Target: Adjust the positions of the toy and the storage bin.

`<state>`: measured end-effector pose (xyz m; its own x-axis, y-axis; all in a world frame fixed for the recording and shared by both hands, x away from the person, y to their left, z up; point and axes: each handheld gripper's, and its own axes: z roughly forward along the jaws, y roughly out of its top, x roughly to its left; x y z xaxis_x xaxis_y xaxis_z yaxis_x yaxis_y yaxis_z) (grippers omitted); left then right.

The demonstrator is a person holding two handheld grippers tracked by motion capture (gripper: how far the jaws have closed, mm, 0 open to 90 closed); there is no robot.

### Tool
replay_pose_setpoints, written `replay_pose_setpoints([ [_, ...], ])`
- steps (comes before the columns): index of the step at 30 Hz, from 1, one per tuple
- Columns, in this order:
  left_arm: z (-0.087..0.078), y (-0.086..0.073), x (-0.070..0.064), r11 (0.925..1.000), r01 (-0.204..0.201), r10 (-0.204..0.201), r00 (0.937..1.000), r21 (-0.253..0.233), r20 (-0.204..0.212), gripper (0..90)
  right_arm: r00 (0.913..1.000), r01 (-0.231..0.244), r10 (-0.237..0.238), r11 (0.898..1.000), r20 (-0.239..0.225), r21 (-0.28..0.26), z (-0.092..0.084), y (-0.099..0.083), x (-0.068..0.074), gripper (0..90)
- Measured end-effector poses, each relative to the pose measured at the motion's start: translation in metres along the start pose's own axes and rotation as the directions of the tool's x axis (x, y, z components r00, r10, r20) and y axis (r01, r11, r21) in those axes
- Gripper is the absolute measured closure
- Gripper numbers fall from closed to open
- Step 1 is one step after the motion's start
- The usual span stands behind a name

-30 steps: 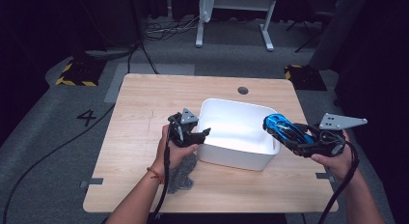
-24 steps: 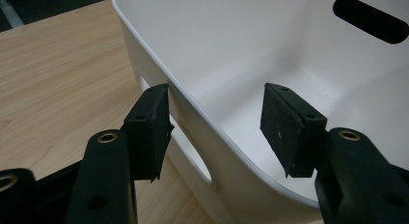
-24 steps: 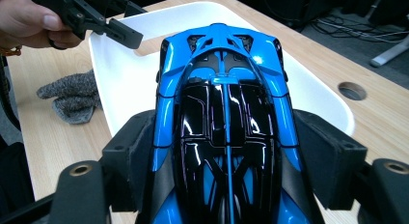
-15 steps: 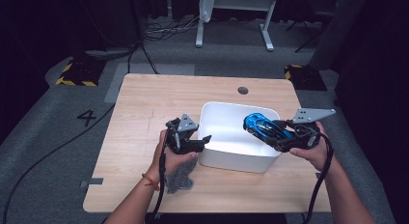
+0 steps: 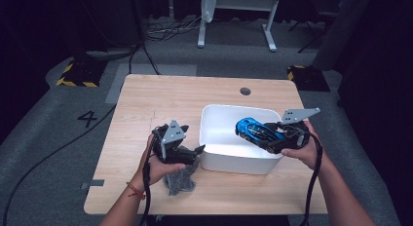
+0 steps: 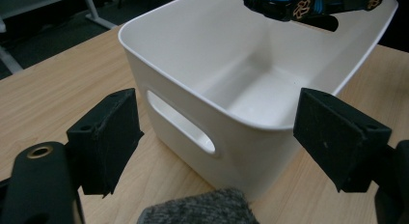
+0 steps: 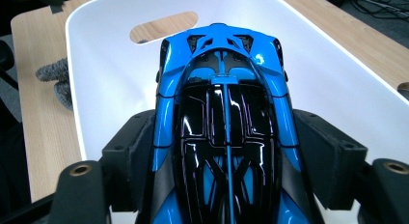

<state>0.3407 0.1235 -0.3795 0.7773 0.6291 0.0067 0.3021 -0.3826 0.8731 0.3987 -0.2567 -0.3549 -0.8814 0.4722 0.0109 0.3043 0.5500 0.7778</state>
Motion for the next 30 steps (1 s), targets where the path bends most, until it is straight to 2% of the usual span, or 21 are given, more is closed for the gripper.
replay_pose_setpoints([
  [2, -0.007, -0.004, 0.000, 0.9999, -0.012, 0.012, 0.9999, 0.007, 0.009, 15.6, 1.0000, 0.002, -0.002, 1.000, -0.003, 0.011, 0.003, 0.001, 0.000, 28.2],
  [4, -0.011, -0.011, -0.001, 0.9996, -0.023, 0.023, 0.9997, 0.017, -0.003, 15.4, 0.9999, 0.007, -0.007, 1.000, -0.012, 0.017, 0.007, 0.001, 0.000, 28.2],
  [7, -0.015, -0.024, 0.000, 0.9977, -0.039, 0.040, 0.9992, 0.055, -0.003, 15.5, 0.9997, 0.019, -0.018, 0.999, -0.018, 0.037, 0.011, 0.001, 0.001, 28.2],
  [10, -0.017, -0.039, 0.003, 0.9934, -0.064, 0.064, 0.9979, 0.095, -0.001, 15.5, 0.9994, 0.021, -0.020, 0.998, -0.027, 0.052, 0.016, 0.001, 0.001, 28.2],
  [13, -0.015, -0.055, 0.006, 0.9860, -0.079, 0.083, 0.9962, 0.147, -0.024, 15.5, 0.9991, 0.028, -0.025, 0.997, -0.035, 0.069, 0.021, 0.001, 0.001, 28.2],
  [15, -0.013, -0.067, 0.011, 0.9834, -0.058, 0.062, 0.9979, 0.172, -0.020, 15.6, 0.9986, 0.039, -0.036, 0.996, -0.038, 0.086, 0.024, 0.002, 0.001, 28.2],
  [17, -0.011, -0.078, 0.015, 0.9781, -0.050, 0.057, 0.9979, 0.202, -0.030, 15.6, 0.9982, 0.048, -0.044, 0.994, -0.042, 0.102, 0.027, 0.002, 0.001, 28.2],
  [22, -0.009, -0.101, 0.027, 0.9738, 0.005, 0.005, 0.9992, 0.227, -0.041, 15.9, 0.9970, 0.071, -0.066, 0.986, -0.041, 0.151, 0.030, 0.006, 0.000, 28.2],
  [24, -0.008, -0.108, 0.031, 0.9705, 0.025, -0.017, 0.9993, 0.240, -0.034, 16.2, 0.9953, 0.091, -0.084, 0.980, -0.048, 0.179, 0.032, 0.009, -0.001, 28.2],
  [26, -0.007, -0.113, 0.033, 0.9667, 0.026, -0.015, 0.9989, 0.255, -0.045, 16.2, 0.9938, 0.106, -0.097, 0.972, -0.054, 0.209, 0.036, 0.012, -0.002, 28.2],
  [28, -0.005, -0.118, 0.035, 0.9644, 0.044, -0.038, 0.9988, 0.261, -0.030, 16.1, 0.9918, 0.123, -0.111, 0.963, -0.062, 0.239, 0.039, 0.015, -0.001, 28.2],
  [30, -0.003, -0.122, 0.036, 0.9614, 0.049, -0.040, 0.9985, 0.271, -0.037, 15.9, 0.9899, 0.136, -0.120, 0.955, -0.076, 0.264, 0.042, 0.018, 0.000, 28.2],
])
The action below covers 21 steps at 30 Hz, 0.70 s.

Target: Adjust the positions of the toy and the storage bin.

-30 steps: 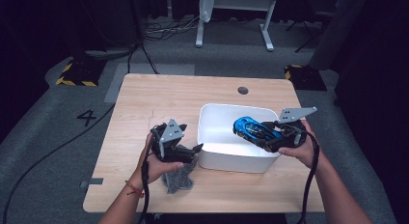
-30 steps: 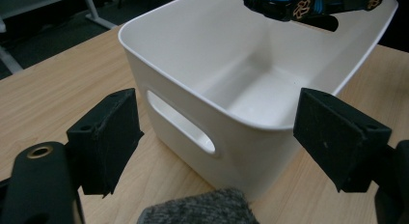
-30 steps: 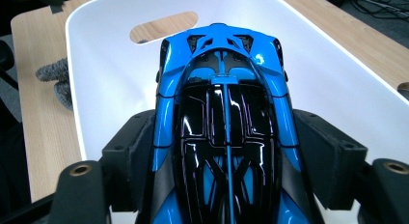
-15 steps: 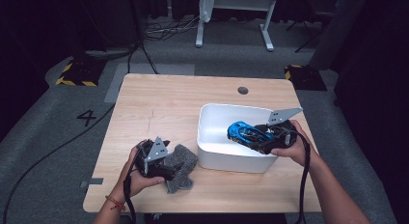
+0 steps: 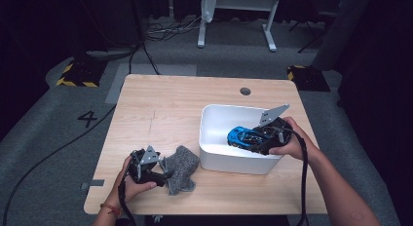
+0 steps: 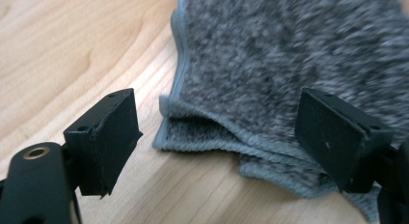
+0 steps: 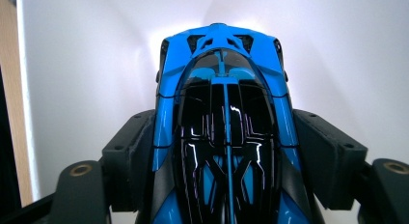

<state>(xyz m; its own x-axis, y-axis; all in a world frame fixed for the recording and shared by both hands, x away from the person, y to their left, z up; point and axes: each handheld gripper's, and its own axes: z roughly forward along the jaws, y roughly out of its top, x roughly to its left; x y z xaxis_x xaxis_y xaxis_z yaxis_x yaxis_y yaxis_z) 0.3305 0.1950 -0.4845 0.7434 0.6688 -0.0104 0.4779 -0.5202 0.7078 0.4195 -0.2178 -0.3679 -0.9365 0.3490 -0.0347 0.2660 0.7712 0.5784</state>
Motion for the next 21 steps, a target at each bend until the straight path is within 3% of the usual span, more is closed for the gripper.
replay_pose_setpoints([
  [6, 0.002, -0.010, 0.005, 0.9995, 0.032, -0.032, 0.9994, -0.004, 0.017, 15.6, 0.9990, 0.039, -0.038, 0.997, -0.022, 0.072, 0.006, 0.009, 0.002, 28.2],
  [12, -0.010, -0.017, 0.011, 0.9973, 0.059, -0.061, 0.9961, -0.045, -0.063, 15.8, 0.9978, 0.064, -0.061, 0.990, -0.027, 0.123, 0.010, 0.013, 0.004, 28.1],
  [15, -0.014, -0.022, 0.014, 0.9981, 0.057, -0.059, 0.9943, -0.023, -0.089, 16.2, 0.9967, 0.075, -0.071, 0.988, -0.039, 0.134, 0.011, 0.014, 0.006, 28.1],
  [21, -0.005, -0.026, 0.013, 0.9980, 0.037, -0.032, 0.9951, 0.052, -0.094, 15.7, 0.9961, 0.088, -0.084, 0.980, -0.028, 0.180, 0.014, 0.015, 0.010, 28.1],
])
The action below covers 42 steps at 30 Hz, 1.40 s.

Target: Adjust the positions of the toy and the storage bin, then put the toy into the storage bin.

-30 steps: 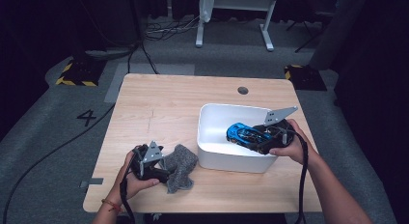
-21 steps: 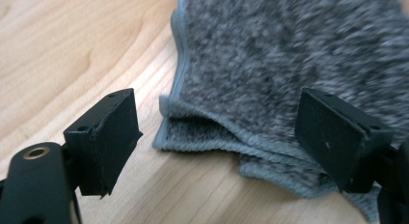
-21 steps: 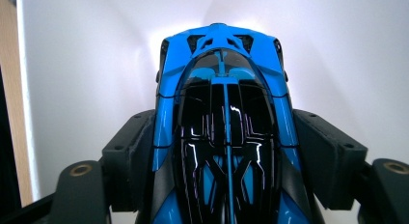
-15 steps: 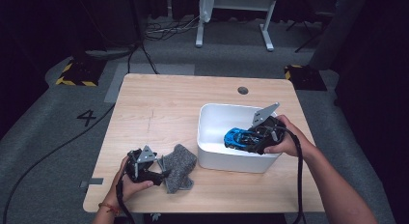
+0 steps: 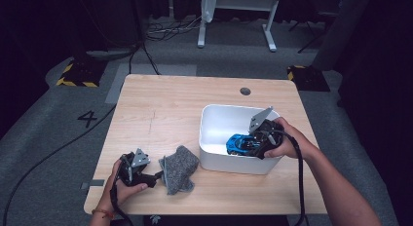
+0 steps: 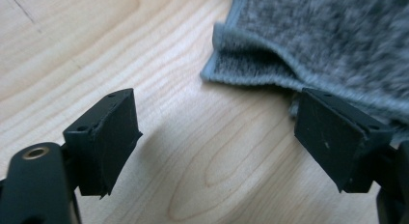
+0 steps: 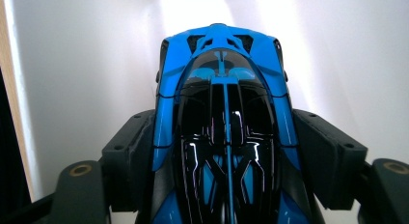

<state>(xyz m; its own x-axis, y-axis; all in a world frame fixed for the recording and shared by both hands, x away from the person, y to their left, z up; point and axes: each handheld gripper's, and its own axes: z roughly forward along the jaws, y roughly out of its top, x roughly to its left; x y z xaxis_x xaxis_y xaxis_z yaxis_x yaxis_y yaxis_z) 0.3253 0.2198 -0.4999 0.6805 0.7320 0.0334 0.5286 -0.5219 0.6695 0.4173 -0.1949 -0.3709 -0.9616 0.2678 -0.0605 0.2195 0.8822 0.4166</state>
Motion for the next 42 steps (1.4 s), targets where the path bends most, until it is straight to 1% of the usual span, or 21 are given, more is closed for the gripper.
replay_pose_setpoints([
  [3, 0.002, -0.001, 0.001, 0.9999, 0.005, -0.005, 0.9999, -0.013, 0.014, 15.6, 0.9998, 0.003, -0.004, 1.000, 0.018, 0.013, 0.000, 0.002, 0.001, 28.1],
  [4, 0.002, -0.003, 0.002, 0.9997, 0.005, -0.005, 0.9997, -0.022, 0.024, 15.4, 0.9998, 0.001, -0.001, 1.000, 0.021, 0.015, 0.000, 0.003, 0.001, 28.1],
  [5, 0.002, -0.003, 0.004, 0.9996, 0.021, -0.020, 0.9991, -0.019, 0.038, 15.4, 0.9998, 0.002, -0.003, 1.000, 0.020, 0.023, 0.001, 0.004, 0.002, 28.1],
  [7, 0.003, -0.003, 0.007, 0.9995, 0.027, -0.026, 0.9981, -0.015, 0.055, 15.1, 0.9999, 0.012, -0.012, 1.000, 0.002, 0.029, 0.002, 0.006, 0.003, 28.1],
  [8, 0.002, -0.003, 0.008, 0.9998, 0.016, -0.015, 0.9986, -0.013, 0.051, 14.8, 0.9999, 0.017, -0.017, 0.999, 0.004, 0.031, 0.003, 0.008, 0.003, 28.1],
  [10, 0.002, -0.003, 0.008, 0.9998, 0.017, -0.016, 0.9986, -0.013, 0.050, 14.8, 0.9998, 0.017, -0.017, 0.999, 0.006, 0.047, 0.004, 0.011, 0.004, 28.1],
  [13, 0.003, -0.003, 0.008, 0.9998, 0.014, -0.013, 0.9986, -0.014, 0.050, 14.8, 0.9996, 0.023, -0.022, 0.998, -0.016, 0.064, 0.008, 0.015, 0.002, 28.1],
  [14, 0.003, -0.003, 0.008, 0.9996, 0.023, -0.023, 0.9982, -0.015, 0.055, 14.8, 0.9995, 0.020, -0.018, 0.997, -0.027, 0.071, 0.010, 0.017, 0.001, 28.0],
  [18, 0.003, -0.003, 0.008, 0.9997, 0.020, -0.019, 0.9982, -0.015, 0.057, 14.9, 0.9983, 0.000, 0.006, 0.995, -0.057, 0.100, 0.016, 0.020, -0.006, 28.0],
  [20, 0.003, -0.003, 0.008, 0.9996, 0.022, -0.021, 0.9980, -0.015, 0.060, 14.9, 0.9991, -0.005, 0.009, 0.994, -0.042, 0.109, 0.019, 0.021, -0.008, 28.0],
  [21, 0.003, -0.003, 0.008, 0.9997, 0.021, -0.020, 0.9980, -0.016, 0.059, 14.9, 0.9989, -0.008, 0.013, 0.993, -0.044, 0.116, 0.021, 0.021, -0.009, 28.0],
  [22, 0.003, -0.003, 0.007, 0.9997, 0.020, -0.019, 0.9981, -0.016, 0.058, 15.0, 0.9982, -0.011, 0.019, 0.992, -0.057, 0.122, 0.023, 0.021, -0.010, 27.9],
  [25, 0.003, -0.003, 0.007, 0.9998, 0.016, -0.015, 0.9982, -0.015, 0.057, 15.5, 0.9986, 0.006, 0.001, 0.989, -0.054, 0.147, 0.027, 0.023, -0.008, 27.9],
  [30, 0.003, -0.003, 0.007, 0.9997, 0.017, -0.016, 0.9983, -0.017, 0.056, 15.5, 0.9984, 0.004, 0.005, 0.988, -0.057, 0.153, 0.028, 0.022, -0.008, 27.9],
  [32, 0.003, -0.003, 0.007, 0.9997, 0.017, -0.016, 0.9983, -0.017, 0.056, 15.5, 0.9990, 0.003, 0.005, 0.987, -0.045, 0.162, 0.029, 0.022, -0.007, 27.9],
  [35, 0.003, -0.003, 0.007, 0.9997, 0.017, -0.016, 0.9983, -0.017, 0.055, 15.5, 0.9994, 0.014, -0.008, 0.985, -0.034, 0.175, 0.031, 0.022, -0.007, 27.8],
  [37, 0.003, -0.003, 0.007, 0.9997, 0.017, -0.016, 0.9983, -0.017, 0.055, 15.5, 0.9997, 0.003, 0.001, 0.986, -0.026, 0.166, 0.030, 0.022, -0.007, 27.6],
  [39, 0.003, -0.003, 0.007, 0.9997, 0.017, -0.016, 0.9983, -0.016, 0.056, 15.5, 0.9995, -0.006, 0.011, 0.988, -0.030, 0.154, 0.029, 0.022, -0.006, 28.4],
  [40, 0.003, -0.003, 0.007, 0.9998, 0.016, -0.015, 0.9983, -0.015, 0.056, 15.5, 0.9994, -0.012, 0.017, 0.991, -0.031, 0.137, 0.027, 0.022, -0.006, 33.0],
  [41, 0.003, -0.003, 0.007, 0.9997, 0.017, -0.016, 0.9983, -0.017, 0.056, 15.5, 0.9992, -0.020, 0.024, 0.994, -0.032, 0.112, 0.024, 0.022, -0.006, 35.4],
  [42, 0.003, -0.003, 0.007, 0.9998, 0.017, -0.016, 0.9981, -0.014, 0.059, 15.5, 0.9991, -0.021, 0.025, 0.996, -0.036, 0.089, 0.022, 0.022, -0.006, 34.7],
])
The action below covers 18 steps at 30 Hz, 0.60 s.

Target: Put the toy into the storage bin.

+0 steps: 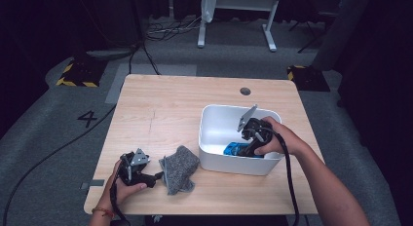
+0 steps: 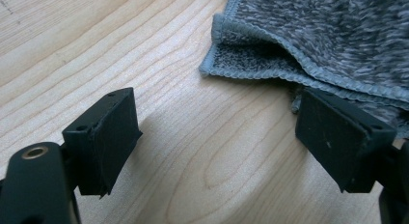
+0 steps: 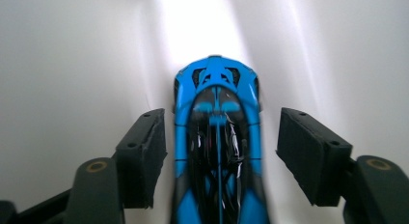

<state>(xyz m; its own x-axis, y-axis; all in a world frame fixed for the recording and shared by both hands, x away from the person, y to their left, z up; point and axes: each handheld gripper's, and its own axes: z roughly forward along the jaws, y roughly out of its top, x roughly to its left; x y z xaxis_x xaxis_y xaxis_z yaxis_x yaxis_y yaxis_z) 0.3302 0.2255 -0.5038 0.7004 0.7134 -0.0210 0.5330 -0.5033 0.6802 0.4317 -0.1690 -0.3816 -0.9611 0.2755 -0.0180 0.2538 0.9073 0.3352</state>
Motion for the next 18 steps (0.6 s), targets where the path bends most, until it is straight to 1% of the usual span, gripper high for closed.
replay_pose_setpoints([
  [1, 0.000, 0.000, 0.000, 1.0000, 0.000, 0.000, 1.0000, 0.001, -0.004, 15.4, 1.0000, 0.000, 0.000, 1.000, -0.001, -0.014, -0.002, 0.000, 0.000, 34.7],
  [3, 0.001, 0.001, -0.001, 1.0000, 0.005, -0.005, 1.0000, -0.001, -0.005, 15.3, 0.9999, -0.003, 0.003, 1.000, 0.014, -0.030, -0.004, -0.001, 0.000, 34.4],
  [5, 0.001, 0.001, -0.001, 1.0000, -0.001, 0.001, 1.0000, 0.000, -0.009, 15.3, 0.9999, -0.009, 0.010, 0.999, 0.011, -0.050, -0.006, -0.003, 0.001, 33.9],
  [8, 0.001, 0.001, -0.002, 1.0000, 0.002, -0.002, 1.0000, 0.000, -0.005, 15.3, 0.9996, -0.019, 0.021, 0.996, 0.018, -0.084, -0.008, -0.006, 0.001, 32.2],
  [11, 0.001, 0.001, -0.002, 1.0000, 0.002, -0.002, 1.0000, 0.000, -0.004, 15.3, 0.9989, -0.027, 0.031, 0.993, 0.036, -0.112, -0.010, -0.008, 0.002, 29.8],
  [15, 0.001, 0.001, -0.002, 1.0000, 0.001, -0.001, 1.0000, 0.000, -0.004, 15.3, 0.9974, -0.023, 0.033, 0.989, 0.064, -0.148, -0.013, -0.008, 0.003, 26.6],
  [18, 0.001, 0.002, -0.002, 1.0000, 0.000, 0.000, 1.0000, 0.000, -0.005, 15.3, 0.9973, -0.016, 0.028, 0.986, 0.068, -0.167, -0.015, -0.007, 0.006, 26.0],
])
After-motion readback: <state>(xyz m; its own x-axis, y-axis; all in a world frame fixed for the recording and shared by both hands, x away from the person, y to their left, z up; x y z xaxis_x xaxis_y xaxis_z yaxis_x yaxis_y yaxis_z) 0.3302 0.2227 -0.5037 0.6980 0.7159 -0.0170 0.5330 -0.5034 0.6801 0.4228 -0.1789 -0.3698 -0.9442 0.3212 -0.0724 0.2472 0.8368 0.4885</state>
